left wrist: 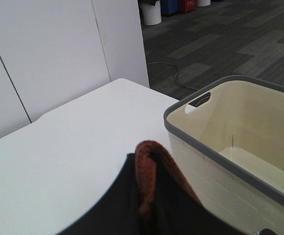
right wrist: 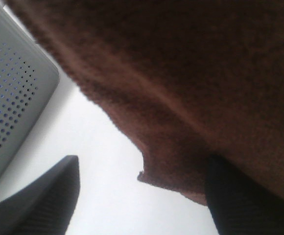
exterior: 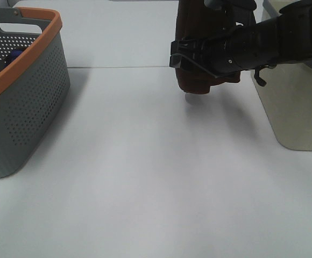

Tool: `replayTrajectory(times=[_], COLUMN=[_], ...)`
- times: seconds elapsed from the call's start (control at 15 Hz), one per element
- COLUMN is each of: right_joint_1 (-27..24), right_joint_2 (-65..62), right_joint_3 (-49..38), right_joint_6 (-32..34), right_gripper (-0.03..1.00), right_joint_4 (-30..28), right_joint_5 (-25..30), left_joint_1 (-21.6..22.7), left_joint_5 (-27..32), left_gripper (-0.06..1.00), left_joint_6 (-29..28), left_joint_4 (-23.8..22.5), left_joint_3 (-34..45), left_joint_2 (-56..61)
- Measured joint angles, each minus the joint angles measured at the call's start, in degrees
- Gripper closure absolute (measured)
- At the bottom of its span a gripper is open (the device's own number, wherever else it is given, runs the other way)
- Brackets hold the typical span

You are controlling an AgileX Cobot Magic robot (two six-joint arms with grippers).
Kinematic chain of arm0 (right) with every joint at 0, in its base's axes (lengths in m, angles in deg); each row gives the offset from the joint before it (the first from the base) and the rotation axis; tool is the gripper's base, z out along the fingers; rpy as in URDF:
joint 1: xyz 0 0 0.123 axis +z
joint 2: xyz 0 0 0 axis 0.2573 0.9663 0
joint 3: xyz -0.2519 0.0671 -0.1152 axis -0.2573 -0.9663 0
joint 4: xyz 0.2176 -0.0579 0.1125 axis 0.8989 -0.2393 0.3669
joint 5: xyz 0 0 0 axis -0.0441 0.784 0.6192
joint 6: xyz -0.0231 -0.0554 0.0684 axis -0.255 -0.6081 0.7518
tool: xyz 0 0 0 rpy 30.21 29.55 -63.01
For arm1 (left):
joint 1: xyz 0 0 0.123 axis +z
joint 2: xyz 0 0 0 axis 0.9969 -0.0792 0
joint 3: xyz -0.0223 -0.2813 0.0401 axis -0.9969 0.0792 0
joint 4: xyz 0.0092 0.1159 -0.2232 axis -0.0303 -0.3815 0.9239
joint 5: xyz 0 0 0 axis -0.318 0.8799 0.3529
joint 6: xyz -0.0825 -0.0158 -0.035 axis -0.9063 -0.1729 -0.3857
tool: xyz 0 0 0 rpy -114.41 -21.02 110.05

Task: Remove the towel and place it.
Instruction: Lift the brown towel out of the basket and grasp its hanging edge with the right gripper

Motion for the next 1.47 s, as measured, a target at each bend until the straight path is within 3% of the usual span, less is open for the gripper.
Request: replayTrajectory(times=[0.27,0.6,1.0,1.27,1.47], right_joint_1=[0.0,0.0,0.0,0.0,0.0], right_joint_2=[0.63,0.63,0.63,1.78,5.44], right_joint_3=[2.86,3.04,3.04,3.15,3.15], right_joint_6=[3.78,3.9,1.2,3.27,3.32], right_gripper=[0.26,0.42,0.55,0.53,0.52], right_joint_4=[0.0,-0.11,-4.53,-4.53,-4.53], right_joint_5=[-0.69,-6.59,-10.03,-5.39,-5.33], left_joint_1=[0.0,0.0,0.0,0.0,0.0], left_joint_5=[0.0,-0.06,-1.26,-1.32,-1.32], left_gripper=[0.94,0.94,0.94,0.94,0.94], left_joint_6=[0.0,0.0,0.0,0.0,0.0], left_joint_4=[-0.69,-1.55,-2.92,-2.98,-2.98], left_joint_3=[0.0,0.0,0.0,0.0,0.0], left_joint_2=[0.0,0.0,0.0,0.0,0.0])
